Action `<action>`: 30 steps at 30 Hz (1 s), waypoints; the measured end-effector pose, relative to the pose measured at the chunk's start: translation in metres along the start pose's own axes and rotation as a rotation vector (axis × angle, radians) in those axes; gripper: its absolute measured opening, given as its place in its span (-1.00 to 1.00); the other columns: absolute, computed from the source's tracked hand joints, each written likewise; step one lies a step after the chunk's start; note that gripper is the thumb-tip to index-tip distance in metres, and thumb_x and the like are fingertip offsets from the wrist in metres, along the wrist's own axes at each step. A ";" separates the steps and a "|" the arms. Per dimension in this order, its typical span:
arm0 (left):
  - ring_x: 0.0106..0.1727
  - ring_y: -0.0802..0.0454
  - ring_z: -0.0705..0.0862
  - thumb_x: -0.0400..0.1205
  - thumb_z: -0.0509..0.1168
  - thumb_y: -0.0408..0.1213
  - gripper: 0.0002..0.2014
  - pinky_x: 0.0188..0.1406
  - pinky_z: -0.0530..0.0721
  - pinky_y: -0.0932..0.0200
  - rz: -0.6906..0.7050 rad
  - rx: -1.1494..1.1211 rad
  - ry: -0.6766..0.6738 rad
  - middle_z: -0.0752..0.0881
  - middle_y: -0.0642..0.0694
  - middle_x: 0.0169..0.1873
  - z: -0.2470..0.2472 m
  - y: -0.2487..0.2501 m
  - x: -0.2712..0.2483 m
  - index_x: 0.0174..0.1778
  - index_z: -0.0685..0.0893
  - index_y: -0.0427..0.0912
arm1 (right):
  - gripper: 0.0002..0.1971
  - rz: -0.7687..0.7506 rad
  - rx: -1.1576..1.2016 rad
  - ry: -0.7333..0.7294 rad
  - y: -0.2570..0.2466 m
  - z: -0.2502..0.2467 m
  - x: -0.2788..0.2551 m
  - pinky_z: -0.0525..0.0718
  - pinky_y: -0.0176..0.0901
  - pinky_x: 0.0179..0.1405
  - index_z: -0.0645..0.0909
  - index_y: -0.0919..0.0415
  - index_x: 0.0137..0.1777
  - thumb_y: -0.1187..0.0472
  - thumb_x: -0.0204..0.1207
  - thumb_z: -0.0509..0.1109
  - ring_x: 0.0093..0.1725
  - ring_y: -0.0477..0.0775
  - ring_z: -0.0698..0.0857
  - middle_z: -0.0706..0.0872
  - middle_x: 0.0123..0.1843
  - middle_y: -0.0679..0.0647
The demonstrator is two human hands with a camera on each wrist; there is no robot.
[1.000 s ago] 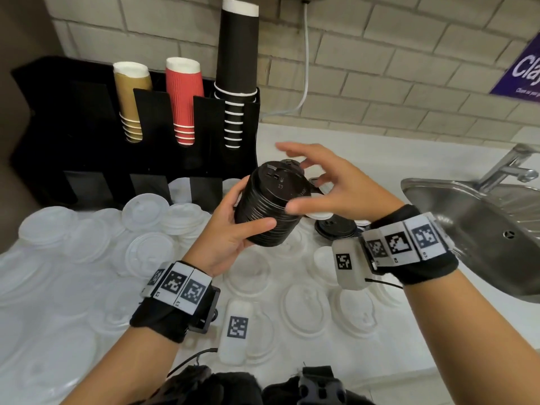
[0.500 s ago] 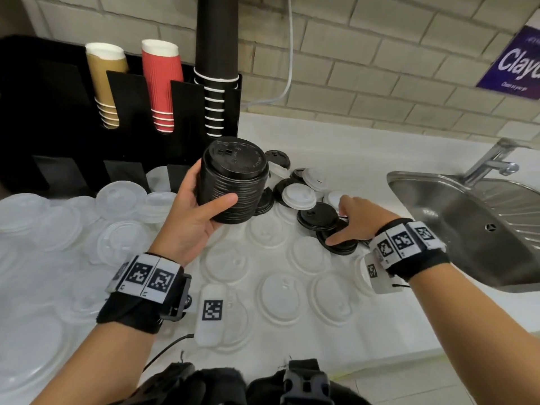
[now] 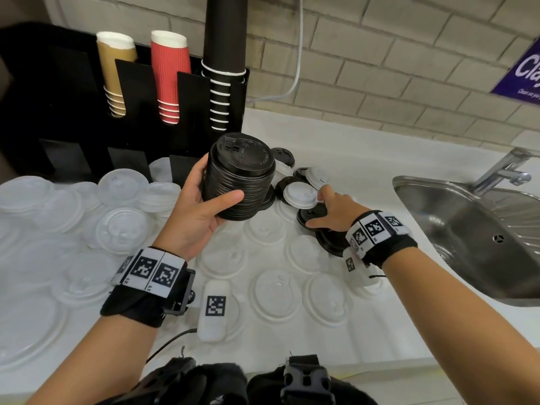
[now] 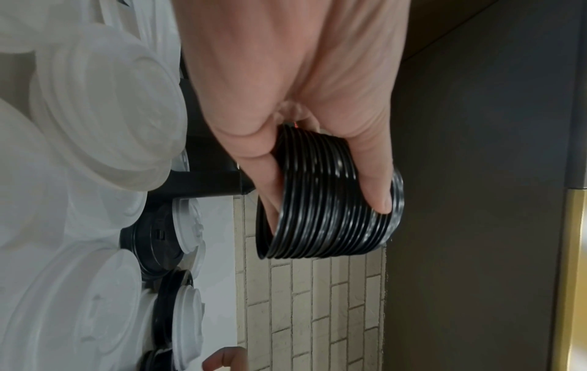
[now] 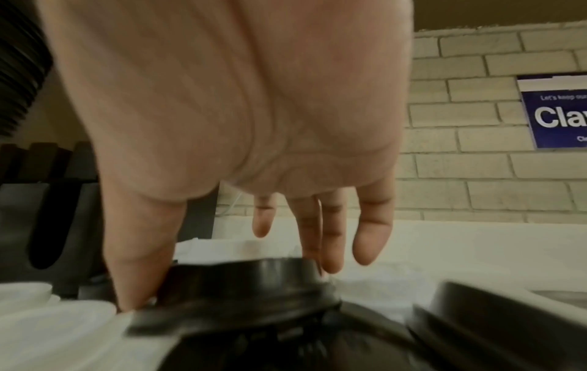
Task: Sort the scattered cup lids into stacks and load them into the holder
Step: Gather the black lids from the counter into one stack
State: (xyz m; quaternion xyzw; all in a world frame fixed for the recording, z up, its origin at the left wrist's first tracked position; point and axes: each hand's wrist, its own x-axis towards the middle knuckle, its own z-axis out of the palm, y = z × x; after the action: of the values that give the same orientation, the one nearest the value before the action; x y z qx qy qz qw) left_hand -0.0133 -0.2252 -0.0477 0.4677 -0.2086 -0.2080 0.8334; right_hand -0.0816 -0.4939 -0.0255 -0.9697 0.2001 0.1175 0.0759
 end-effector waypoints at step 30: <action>0.33 -0.02 0.68 0.35 0.53 -0.42 -0.21 0.00 0.74 0.12 -0.054 0.027 -0.128 0.66 -0.08 0.35 -0.026 0.013 0.017 0.48 0.46 0.15 | -0.44 -0.582 0.540 0.276 -0.126 -0.086 -0.037 0.49 -0.61 -0.26 0.54 -0.17 0.38 0.23 0.40 0.52 0.01 -0.16 0.55 0.57 0.25 -0.05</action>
State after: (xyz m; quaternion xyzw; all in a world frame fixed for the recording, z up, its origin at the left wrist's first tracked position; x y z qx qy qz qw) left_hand 0.0171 -0.2104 -0.0461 0.4701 -0.2514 -0.2570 0.8061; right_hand -0.0466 -0.3823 0.0792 -0.9377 -0.0503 -0.0967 0.3299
